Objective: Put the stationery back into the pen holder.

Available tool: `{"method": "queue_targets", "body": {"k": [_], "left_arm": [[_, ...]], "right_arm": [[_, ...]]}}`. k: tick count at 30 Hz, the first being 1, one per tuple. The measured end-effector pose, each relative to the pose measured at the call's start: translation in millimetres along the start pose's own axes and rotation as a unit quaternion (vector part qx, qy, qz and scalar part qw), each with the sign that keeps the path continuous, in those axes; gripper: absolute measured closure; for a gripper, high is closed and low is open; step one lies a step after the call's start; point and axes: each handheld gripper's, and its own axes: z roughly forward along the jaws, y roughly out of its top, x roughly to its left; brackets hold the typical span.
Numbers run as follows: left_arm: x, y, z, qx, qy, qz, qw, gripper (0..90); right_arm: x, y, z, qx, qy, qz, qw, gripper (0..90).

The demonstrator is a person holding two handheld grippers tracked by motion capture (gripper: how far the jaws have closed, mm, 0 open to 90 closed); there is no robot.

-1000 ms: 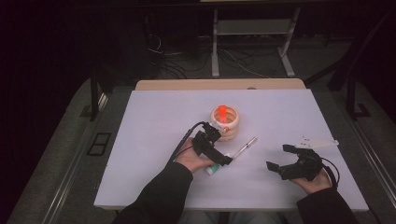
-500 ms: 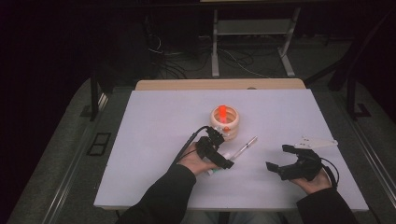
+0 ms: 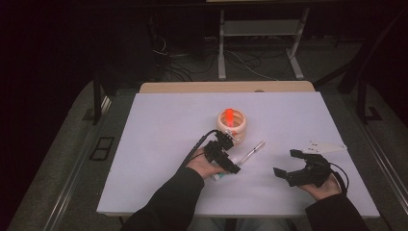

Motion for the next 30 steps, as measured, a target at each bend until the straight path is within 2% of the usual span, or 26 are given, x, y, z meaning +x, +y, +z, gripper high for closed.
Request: {"method": "queue_targets", "body": {"k": [3,13,18,22,24,30], "left_arm": [[0.0,2.8,1.1,0.008,0.006,0.004,0.9999,30.9],[1.6,4.0,6.0,0.025,0.014,-0.002,0.9996,43.7],[1.6,3.7,7.1,0.034,0.022,0.005,0.9992,50.6],[2.0,3.6,7.2,0.034,0.029,0.008,0.999,55.8],[2.1,3.5,7.3,0.032,0.028,0.003,0.9991,56.9],[0.8,3.6,7.4,0.035,0.028,0.009,0.9989,60.5]], "right_arm": [[0.2,0.0,0.1,0.0,0.0,-0.001,1.0,0.2],[1.3,0.2,-0.1,0.002,0.004,-0.001,1.0,0.2],[1.2,0.2,-0.1,0.001,0.005,-0.001,1.0,0.2],[1.2,0.2,-0.2,0.001,0.004,-0.002,1.0,0.2],[1.0,0.3,-0.2,0.001,0.003,-0.002,1.0,0.2],[0.8,0.2,-0.3,-0.001,0.002,-0.005,1.0,0.2]]}}
